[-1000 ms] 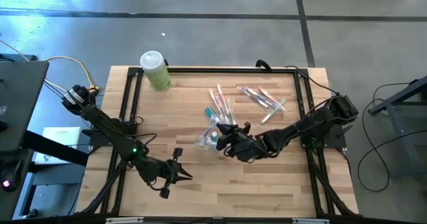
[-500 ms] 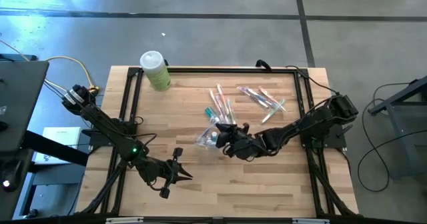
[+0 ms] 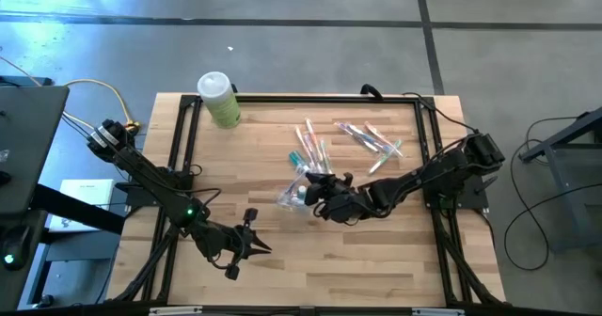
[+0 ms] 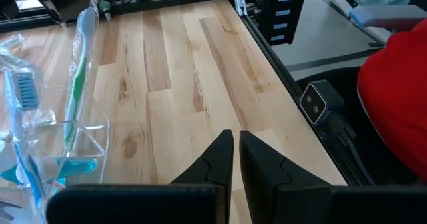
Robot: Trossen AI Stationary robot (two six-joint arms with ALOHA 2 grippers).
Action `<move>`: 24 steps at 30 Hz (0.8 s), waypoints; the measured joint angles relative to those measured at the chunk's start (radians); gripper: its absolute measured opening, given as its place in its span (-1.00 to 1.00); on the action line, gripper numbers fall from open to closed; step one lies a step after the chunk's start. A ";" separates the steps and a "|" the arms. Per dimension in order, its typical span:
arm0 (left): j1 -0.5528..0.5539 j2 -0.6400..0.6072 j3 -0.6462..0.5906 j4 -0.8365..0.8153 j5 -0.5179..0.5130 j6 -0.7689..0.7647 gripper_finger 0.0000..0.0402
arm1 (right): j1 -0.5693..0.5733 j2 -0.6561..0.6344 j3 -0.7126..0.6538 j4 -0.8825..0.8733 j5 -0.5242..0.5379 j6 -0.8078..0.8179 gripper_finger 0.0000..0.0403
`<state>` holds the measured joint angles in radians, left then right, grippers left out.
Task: Pick & Place toothbrushing station
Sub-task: Put the blue toothbrush into the transparent organizer
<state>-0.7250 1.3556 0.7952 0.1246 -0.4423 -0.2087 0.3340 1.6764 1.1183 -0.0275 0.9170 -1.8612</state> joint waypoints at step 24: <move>-0.005 0.000 0.000 -0.016 0.000 -0.025 -0.90 | 0.086 -0.221 0.001 -0.282 0.111 0.193 -0.98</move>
<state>-0.7296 1.3556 0.7952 0.1085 -0.4419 -0.2337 0.4199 1.4557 1.1194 -0.3095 1.0278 -1.6685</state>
